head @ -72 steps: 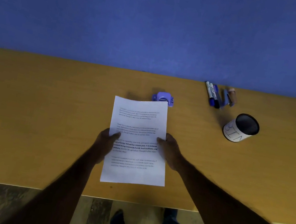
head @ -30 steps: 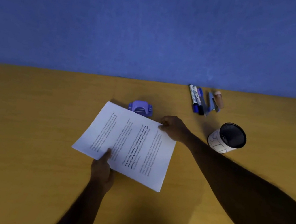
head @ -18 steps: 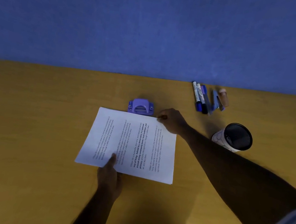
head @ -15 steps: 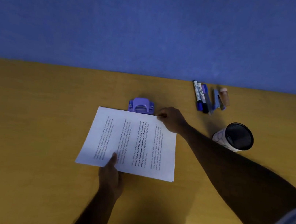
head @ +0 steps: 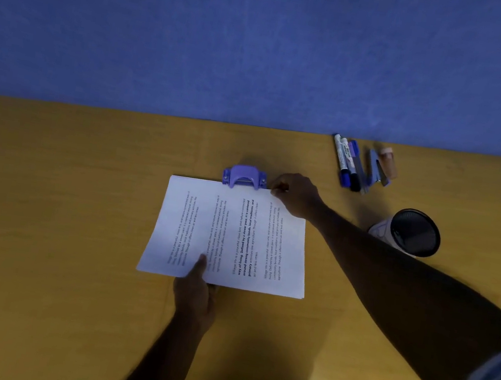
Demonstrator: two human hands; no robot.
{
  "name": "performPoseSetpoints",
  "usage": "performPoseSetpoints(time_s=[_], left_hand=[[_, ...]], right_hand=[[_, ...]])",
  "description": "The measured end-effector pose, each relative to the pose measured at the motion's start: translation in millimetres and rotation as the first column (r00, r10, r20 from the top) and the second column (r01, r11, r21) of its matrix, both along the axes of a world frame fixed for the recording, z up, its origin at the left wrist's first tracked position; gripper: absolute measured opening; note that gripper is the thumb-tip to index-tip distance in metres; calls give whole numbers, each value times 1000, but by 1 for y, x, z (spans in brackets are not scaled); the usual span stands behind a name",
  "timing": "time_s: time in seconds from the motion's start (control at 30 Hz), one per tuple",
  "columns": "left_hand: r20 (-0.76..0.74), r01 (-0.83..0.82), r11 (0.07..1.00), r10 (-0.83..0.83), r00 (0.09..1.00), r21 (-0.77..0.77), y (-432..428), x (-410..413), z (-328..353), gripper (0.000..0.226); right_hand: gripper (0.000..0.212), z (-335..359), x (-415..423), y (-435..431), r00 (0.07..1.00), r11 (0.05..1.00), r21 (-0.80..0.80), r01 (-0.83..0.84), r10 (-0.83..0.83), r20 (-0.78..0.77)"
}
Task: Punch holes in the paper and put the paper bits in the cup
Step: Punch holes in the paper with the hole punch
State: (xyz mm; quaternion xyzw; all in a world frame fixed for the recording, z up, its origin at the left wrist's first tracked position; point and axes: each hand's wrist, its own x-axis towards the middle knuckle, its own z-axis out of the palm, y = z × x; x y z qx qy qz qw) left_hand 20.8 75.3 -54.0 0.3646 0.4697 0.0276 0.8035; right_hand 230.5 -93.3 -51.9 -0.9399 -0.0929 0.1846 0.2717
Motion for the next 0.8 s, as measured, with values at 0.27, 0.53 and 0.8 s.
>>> performPoseSetpoints(time_s=[0.27,0.53,0.8], left_hand=[[16,59,997,-60,998,54,9,7,2,45],[-123,104,954,-72,990,282,49,13,-1,27],[-163,333,859,-292,942,389,72,15,-1,13]], right_hand=[[11,0,12,-7,998,997,-41,61,-60,20],[10,-2,14,-10,996,997,-18,81,-80,25],[11,-3,14,-12,996,997,-24,76,-75,53]])
